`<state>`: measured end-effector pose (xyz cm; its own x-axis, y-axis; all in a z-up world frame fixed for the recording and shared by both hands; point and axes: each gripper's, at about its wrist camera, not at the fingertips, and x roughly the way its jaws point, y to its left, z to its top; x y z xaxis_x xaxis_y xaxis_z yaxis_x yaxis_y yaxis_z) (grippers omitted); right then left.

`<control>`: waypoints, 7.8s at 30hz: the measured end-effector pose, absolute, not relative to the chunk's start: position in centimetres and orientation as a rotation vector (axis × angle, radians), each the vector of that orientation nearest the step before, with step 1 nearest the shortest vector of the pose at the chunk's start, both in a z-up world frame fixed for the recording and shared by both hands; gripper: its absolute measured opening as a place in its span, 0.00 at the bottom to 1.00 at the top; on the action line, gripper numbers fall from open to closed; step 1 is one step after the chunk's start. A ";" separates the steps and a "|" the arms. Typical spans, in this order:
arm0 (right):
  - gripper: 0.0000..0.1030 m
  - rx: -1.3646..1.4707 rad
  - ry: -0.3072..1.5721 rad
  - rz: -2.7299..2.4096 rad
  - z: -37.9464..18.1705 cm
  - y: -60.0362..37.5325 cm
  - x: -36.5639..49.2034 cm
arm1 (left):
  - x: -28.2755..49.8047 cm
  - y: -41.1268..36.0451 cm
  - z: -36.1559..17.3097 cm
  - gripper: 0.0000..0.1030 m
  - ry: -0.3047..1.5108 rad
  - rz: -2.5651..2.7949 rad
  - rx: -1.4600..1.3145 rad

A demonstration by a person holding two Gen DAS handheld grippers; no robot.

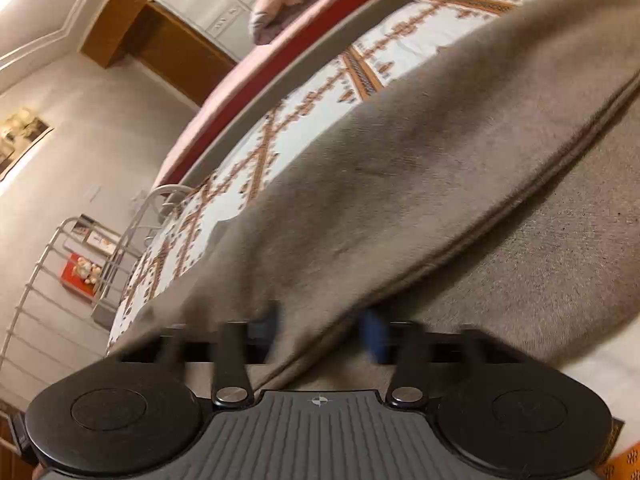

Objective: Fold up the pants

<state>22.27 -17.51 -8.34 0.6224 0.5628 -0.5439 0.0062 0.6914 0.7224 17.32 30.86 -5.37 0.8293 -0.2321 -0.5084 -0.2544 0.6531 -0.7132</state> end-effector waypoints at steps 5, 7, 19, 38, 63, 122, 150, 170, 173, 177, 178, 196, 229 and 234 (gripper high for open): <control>0.08 0.637 0.708 0.441 -4.6 -17.8 20.8 | 17.3 31.3 -1.6 0.11 0.472 -0.067 -0.758; 0.08 0.614 0.645 0.479 -2.9 -18.4 19.2 | 17.0 31.8 -0.6 0.11 0.469 -0.083 -0.703; 0.09 0.520 0.765 0.445 -6.7 -17.3 18.4 | 16.7 30.7 -4.4 0.11 0.642 -0.035 -0.544; 0.36 0.542 0.723 0.210 -2.3 -32.0 18.0 | 16.1 24.3 2.2 0.67 0.704 0.036 -0.210; 0.01 0.744 0.670 0.061 -1.4 -41.8 16.9 | 20.3 18.5 -4.5 0.83 0.921 -0.010 -0.030; 0.13 0.975 0.815 -0.094 -6.1 -45.8 18.6 | 19.6 21.6 -3.3 0.82 0.874 0.111 -0.144; 0.05 0.894 0.827 -0.273 -7.3 -51.7 18.5 | 19.7 21.1 -3.5 0.86 0.892 0.100 -0.109; 0.05 0.874 0.816 -0.204 -6.0 -52.4 18.5 | 19.6 20.6 -3.9 0.87 0.900 0.094 -0.070; 0.05 0.926 0.842 -0.189 -7.0 -53.4 18.4 | 20.0 20.4 -3.8 0.92 0.906 0.099 -0.074; 0.05 0.834 0.801 -0.167 -5.5 -52.0 19.5 | 20.4 20.1 -4.0 0.94 0.913 0.112 -0.070; 0.05 0.828 0.763 -0.141 -4.9 -51.7 19.9 | 20.4 20.1 -4.0 0.94 0.915 0.110 -0.066; 0.21 0.688 0.700 -0.282 -2.9 -52.4 18.9 | 19.7 20.9 -2.4 0.86 0.828 0.133 -0.132; 0.21 0.009 0.858 0.959 -5.7 -2.6 41.5 | 27.3 29.1 -2.9 0.70 0.781 0.180 -0.229; 0.21 -0.015 0.859 0.992 -5.6 -2.6 41.3 | 27.5 28.9 -3.0 0.62 0.783 0.174 -0.237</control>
<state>41.29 -2.57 -5.64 0.2555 0.7253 -0.6392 -0.7367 0.5742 0.3571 27.52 28.93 -3.00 0.6969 0.0668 -0.7140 -0.2414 0.9594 -0.1459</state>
